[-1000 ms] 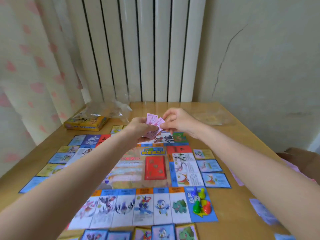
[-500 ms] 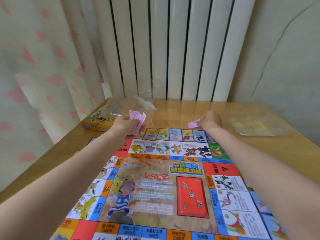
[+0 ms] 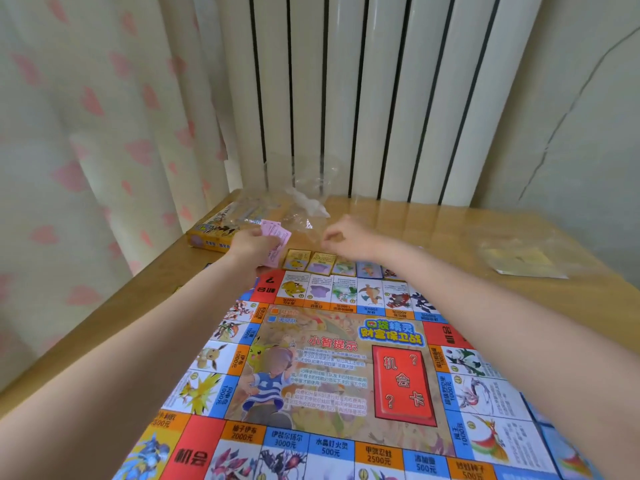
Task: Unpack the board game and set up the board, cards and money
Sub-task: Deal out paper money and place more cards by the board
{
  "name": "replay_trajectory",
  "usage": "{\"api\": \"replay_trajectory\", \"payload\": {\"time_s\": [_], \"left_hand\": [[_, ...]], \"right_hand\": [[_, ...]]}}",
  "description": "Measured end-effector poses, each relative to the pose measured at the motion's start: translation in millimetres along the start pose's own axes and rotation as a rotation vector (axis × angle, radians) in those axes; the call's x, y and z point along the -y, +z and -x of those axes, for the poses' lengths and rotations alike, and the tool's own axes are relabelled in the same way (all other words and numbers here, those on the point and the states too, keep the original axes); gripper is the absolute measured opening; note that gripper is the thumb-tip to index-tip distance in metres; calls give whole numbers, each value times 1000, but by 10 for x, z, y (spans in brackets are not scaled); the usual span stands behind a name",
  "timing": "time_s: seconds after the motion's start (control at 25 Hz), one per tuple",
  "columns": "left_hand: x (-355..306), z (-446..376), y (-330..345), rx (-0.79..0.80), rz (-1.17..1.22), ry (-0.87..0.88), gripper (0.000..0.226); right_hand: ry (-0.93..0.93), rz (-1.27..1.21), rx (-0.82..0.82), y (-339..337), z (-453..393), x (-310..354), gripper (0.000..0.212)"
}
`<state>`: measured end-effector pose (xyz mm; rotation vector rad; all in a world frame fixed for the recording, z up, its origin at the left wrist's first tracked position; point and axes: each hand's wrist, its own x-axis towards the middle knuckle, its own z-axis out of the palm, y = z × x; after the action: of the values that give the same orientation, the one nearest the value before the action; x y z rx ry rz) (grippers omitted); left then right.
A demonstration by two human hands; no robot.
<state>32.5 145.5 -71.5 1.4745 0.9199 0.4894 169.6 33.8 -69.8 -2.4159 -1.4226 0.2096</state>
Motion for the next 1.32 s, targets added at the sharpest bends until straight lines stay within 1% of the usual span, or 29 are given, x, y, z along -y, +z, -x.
{"api": "replay_trajectory", "payload": {"time_s": [0.08,0.2,0.28,0.36,0.4,0.48,0.56,0.64,0.68,0.76,0.84,0.88,0.96,1.0,1.08,1.16,1.28,1.32], "left_hand": [[33,-50,-93,-14,-9,-27,33],[71,-153,-192,-25,19,-54,33],[63,-211,-219,-34,35,-44,33],[41,-283,-250,-42,59,-28,34],[37,-323,-267,-43,81,-27,33],[43,-399,-301,-45,128,-31,32],[63,-447,-328,-51,165,-29,31],[81,-440,-344,-78,180,-22,30],[82,-405,-354,-95,183,-15,30],[66,-304,-378,-91,184,21,27],[33,-138,-392,-20,201,43,27],[13,-47,-387,29,211,46,28],[-27,163,-373,134,188,56,29],[-49,278,-380,176,148,70,28],[-97,501,-434,239,70,107,27],[-150,736,-539,285,32,155,22],[-241,1013,-772,277,74,209,5],[-260,1059,-873,244,101,216,6]], "right_hand": [[-11,125,59,94,-94,181,32],[26,326,70,139,-174,286,48],[-16,295,23,143,-203,333,56],[-117,170,-15,145,-251,421,58],[-149,127,-5,150,-281,477,60],[-136,114,53,157,-356,574,62],[-106,162,123,157,-426,620,57],[-93,158,173,154,-443,624,52],[-82,122,176,144,-423,620,49],[-52,-2,96,81,-330,616,39],[-10,-198,-12,-36,-204,621,27],[5,-318,-31,-101,-126,639,24],[16,-501,-8,-228,70,719,24],[0,-523,1,-281,176,769,21],[-44,-468,11,-376,385,870,12],[-63,-445,35,-442,581,979,14],[-53,-539,6,-464,743,1189,14],[-32,-621,-23,-441,744,1273,13]]}}
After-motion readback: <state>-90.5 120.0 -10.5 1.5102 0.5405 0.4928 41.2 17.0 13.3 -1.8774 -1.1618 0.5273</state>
